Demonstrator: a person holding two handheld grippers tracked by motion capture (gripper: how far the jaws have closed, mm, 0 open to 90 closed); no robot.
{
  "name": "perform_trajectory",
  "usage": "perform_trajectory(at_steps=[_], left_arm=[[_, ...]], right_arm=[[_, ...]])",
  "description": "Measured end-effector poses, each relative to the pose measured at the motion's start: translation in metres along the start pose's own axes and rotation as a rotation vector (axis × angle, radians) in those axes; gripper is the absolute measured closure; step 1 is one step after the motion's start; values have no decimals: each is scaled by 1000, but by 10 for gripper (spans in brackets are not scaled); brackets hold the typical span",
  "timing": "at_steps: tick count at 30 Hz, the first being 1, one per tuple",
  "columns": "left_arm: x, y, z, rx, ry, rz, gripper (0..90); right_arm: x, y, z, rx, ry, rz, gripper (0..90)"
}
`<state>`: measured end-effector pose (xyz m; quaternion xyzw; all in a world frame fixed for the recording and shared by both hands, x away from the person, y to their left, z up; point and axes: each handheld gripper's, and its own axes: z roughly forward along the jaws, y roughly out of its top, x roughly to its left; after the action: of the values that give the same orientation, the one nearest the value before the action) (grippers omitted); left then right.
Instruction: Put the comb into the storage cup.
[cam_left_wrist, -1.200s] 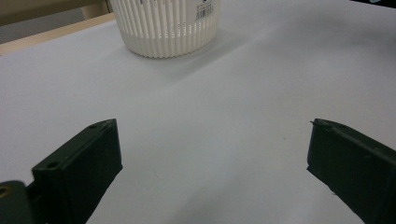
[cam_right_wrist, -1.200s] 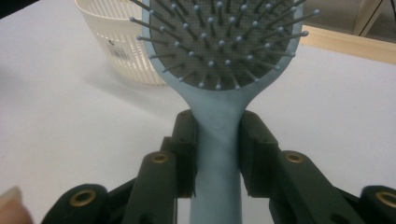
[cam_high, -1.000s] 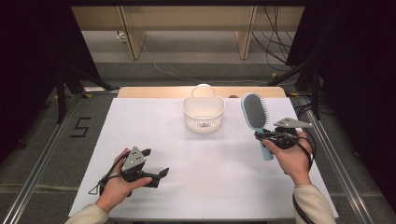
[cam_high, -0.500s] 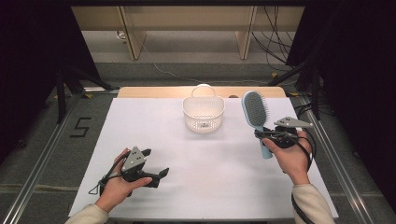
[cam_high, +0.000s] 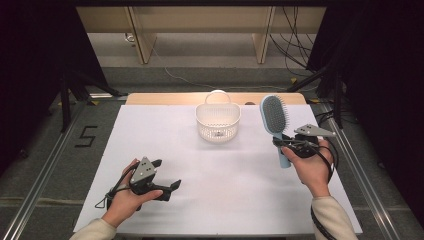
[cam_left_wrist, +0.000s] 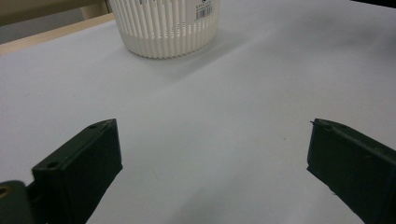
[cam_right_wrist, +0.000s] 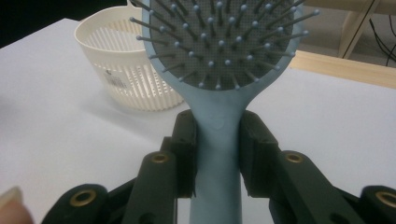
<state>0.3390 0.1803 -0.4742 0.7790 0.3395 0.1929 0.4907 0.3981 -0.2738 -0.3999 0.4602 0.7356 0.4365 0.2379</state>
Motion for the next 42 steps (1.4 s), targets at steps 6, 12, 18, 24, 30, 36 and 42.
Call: perform_trajectory(at_steps=[6,12,18,24,30,36,42], left_arm=[[0,0,0,-1,-1,0,23],[0,0,0,0,-2,-1,23],[0,0,1,0,-3,0,23],[-1,0,1,1,-3,-1,24],[0,0,1,1,-2,0,23],[0,0,1,1,-3,1,23],[0,0,1,1,-2,1,24]], right_arm=[[0,1,0,-18,-6,0,705],[1,3,-1,-34,-10,4,705],[1,5,-1,-49,-12,4,705],[2,8,-1,-66,-14,4,705],[2,10,-1,-77,-17,8,705],[3,11,-1,-85,-14,10,706],[4,13,0,-90,-12,8,705]])
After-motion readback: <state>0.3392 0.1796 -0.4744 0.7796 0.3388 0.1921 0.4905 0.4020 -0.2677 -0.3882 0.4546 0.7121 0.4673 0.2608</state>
